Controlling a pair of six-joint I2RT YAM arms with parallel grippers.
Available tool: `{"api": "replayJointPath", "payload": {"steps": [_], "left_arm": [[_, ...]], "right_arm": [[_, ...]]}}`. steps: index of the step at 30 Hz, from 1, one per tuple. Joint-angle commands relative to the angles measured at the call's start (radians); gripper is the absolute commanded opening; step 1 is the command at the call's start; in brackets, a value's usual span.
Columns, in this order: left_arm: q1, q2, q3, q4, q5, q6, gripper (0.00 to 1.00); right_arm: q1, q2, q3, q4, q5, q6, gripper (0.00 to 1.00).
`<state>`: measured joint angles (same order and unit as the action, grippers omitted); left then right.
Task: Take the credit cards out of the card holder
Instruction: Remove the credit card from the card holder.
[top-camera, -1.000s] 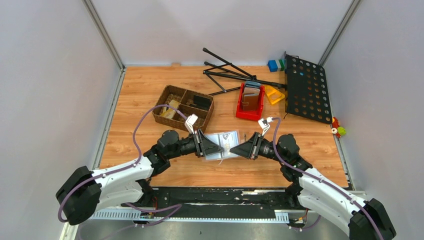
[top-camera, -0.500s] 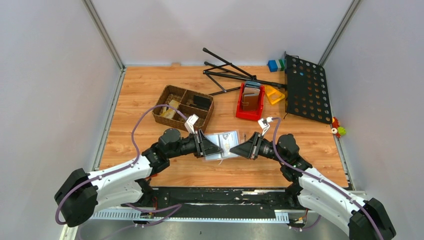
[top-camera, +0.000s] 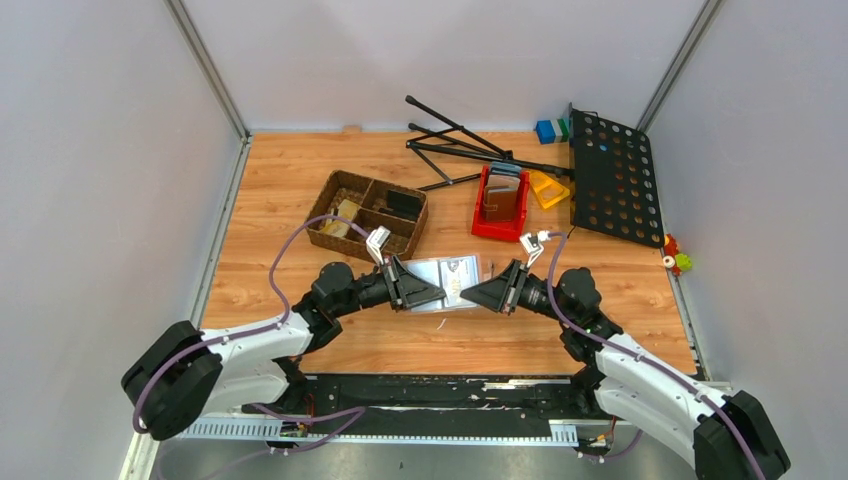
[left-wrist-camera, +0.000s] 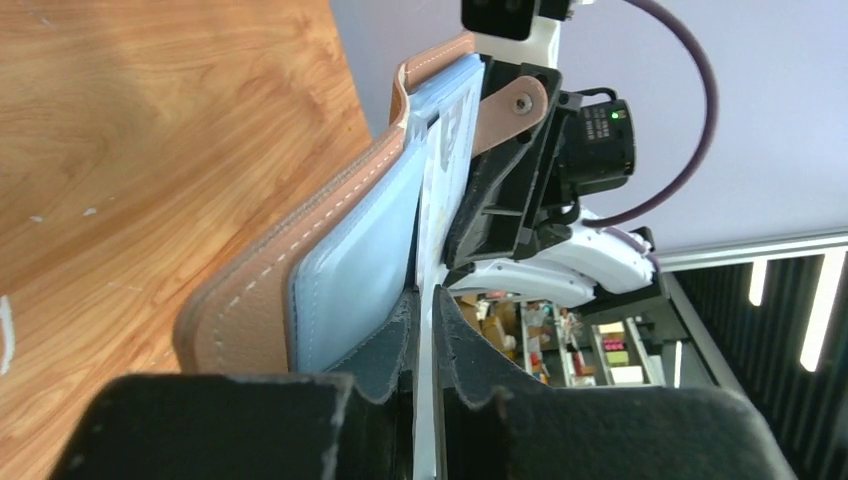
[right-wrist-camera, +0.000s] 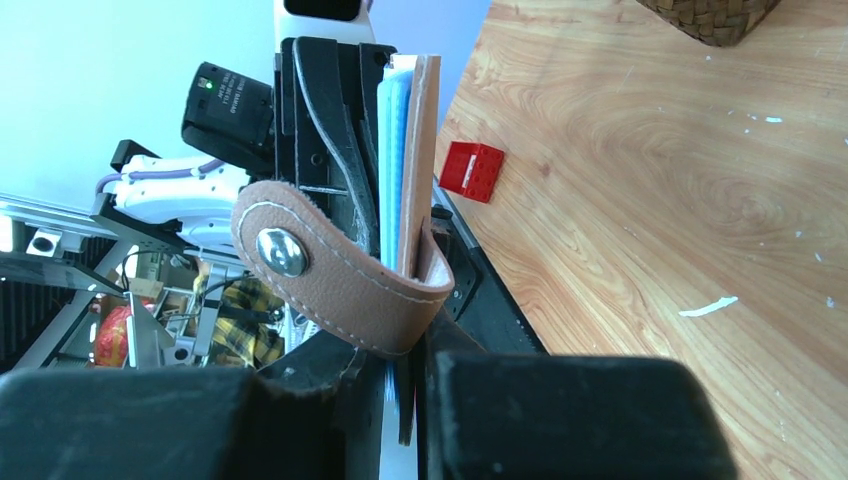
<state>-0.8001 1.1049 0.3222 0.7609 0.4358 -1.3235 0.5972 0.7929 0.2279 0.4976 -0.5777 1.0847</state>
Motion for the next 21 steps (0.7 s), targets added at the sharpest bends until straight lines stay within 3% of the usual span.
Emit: {"api": "replayJointPath", "payload": {"steps": [1,5,14,21], "left_arm": [[-0.024,0.030,0.013,0.331,0.067,-0.108,0.12],[-0.024,0.074,0.010,0.467,0.097,-0.164,0.12],[-0.024,0.133,0.007,0.506,0.122,-0.183,0.28],[-0.024,0.091,0.022,0.170,0.070,-0.064,0.30]], "right_arm": [[0.023,0.038,-0.003,0.141,-0.067,0.041,0.00],[0.023,0.064,-0.015,0.183,-0.071,0.065,0.00],[0.024,0.059,-0.009,0.222,-0.087,0.090,0.00],[0.023,0.051,-0.006,0.286,-0.104,0.107,0.00]]}}
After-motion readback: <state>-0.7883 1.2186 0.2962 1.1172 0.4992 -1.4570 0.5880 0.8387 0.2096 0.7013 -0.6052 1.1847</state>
